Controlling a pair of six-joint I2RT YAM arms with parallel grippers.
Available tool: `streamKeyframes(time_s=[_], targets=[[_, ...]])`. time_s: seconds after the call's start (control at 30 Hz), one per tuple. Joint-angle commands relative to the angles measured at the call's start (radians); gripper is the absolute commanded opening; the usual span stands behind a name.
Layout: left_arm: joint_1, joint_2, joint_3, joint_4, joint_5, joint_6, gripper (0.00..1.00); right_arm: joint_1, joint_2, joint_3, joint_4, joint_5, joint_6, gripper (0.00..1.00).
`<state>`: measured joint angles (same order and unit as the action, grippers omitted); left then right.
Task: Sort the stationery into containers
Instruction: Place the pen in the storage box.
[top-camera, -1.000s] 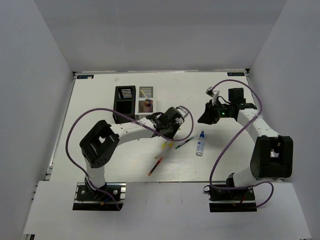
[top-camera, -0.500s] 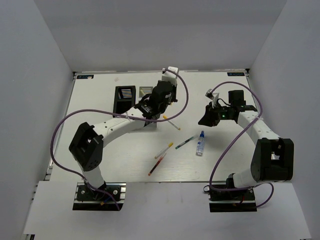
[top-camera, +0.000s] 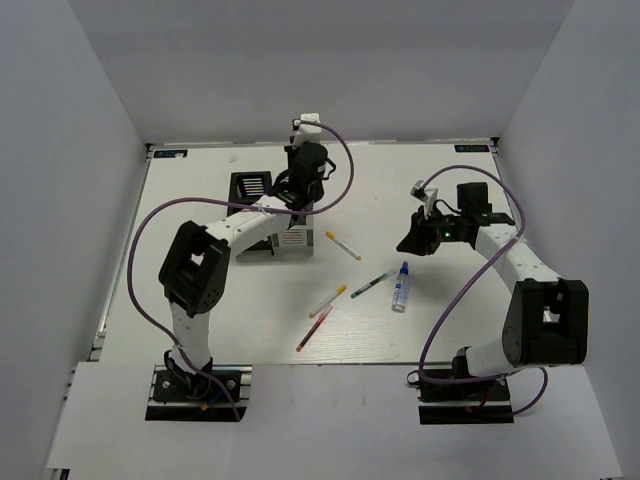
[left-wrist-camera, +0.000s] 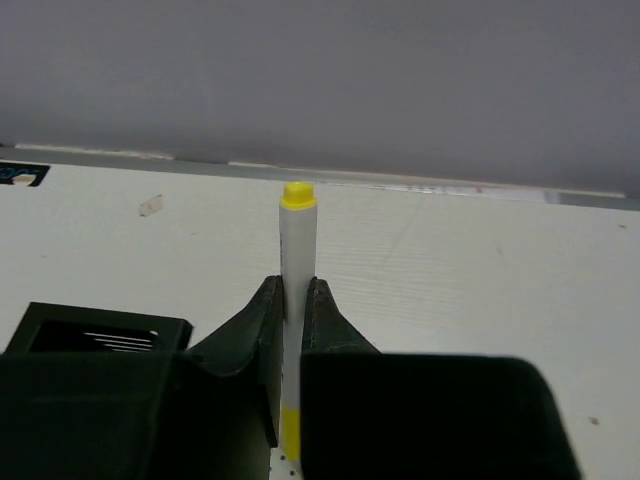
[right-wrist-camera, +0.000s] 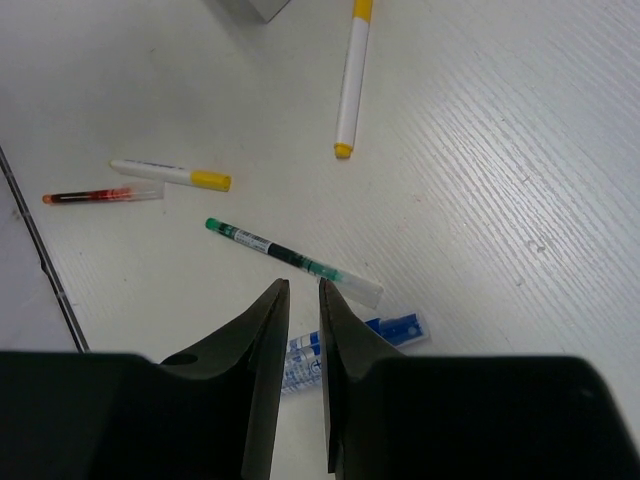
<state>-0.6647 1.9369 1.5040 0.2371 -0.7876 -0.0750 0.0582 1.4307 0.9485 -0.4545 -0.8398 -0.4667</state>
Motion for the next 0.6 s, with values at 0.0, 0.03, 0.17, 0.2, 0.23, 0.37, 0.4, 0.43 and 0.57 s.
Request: streamKeyframes(time_s=[0.0, 0.03, 0.17, 0.2, 0.23, 0.37, 0.4, 0.43, 0.57], targets=[[0.03, -0.036, 0.019, 0.004, -0.061, -0.008, 0.0, -0.003, -0.03, -0.011, 0.005, -0.008, -0.023, 0.24], [0.045, -0.036, 0.019, 0.004, -0.061, -0.008, 0.0, -0.004, -0.032, -0.016, 0.004, -0.012, -0.026, 0.24], [0.065, -0.01, 0.03, -0.057, -0.05, -0.008, 0.0, -0.003, -0.021, -0.008, -0.001, -0.008, -0.027, 0.31], [0.074, -0.01, 0.03, -0.08, -0.05, -0.008, 0.0, -0.004, -0.016, -0.004, -0.001, -0.008, -0.032, 0.31], [0.074, -0.01, 0.03, -0.094, -0.023, -0.038, 0.01, -0.001, -0.015, 0.001, -0.006, -0.01, -0.033, 0.35], [0.094, -0.001, 0.005, -0.156, 0.039, -0.097, 0.22, 0.003, 0.013, 0.039, -0.024, -0.007, -0.049, 0.41], [0.094, -0.001, 0.005, -0.179, 0.063, -0.107, 0.25, 0.003, 0.014, 0.042, -0.026, -0.007, -0.049, 0.41], [0.094, -0.001, 0.005, -0.179, 0.073, -0.108, 0.33, 0.006, 0.017, 0.047, -0.026, -0.007, -0.047, 0.41], [0.094, 0.011, 0.027, -0.179, 0.091, -0.108, 0.45, 0.008, 0.027, 0.067, -0.024, -0.008, -0.049, 0.41]])
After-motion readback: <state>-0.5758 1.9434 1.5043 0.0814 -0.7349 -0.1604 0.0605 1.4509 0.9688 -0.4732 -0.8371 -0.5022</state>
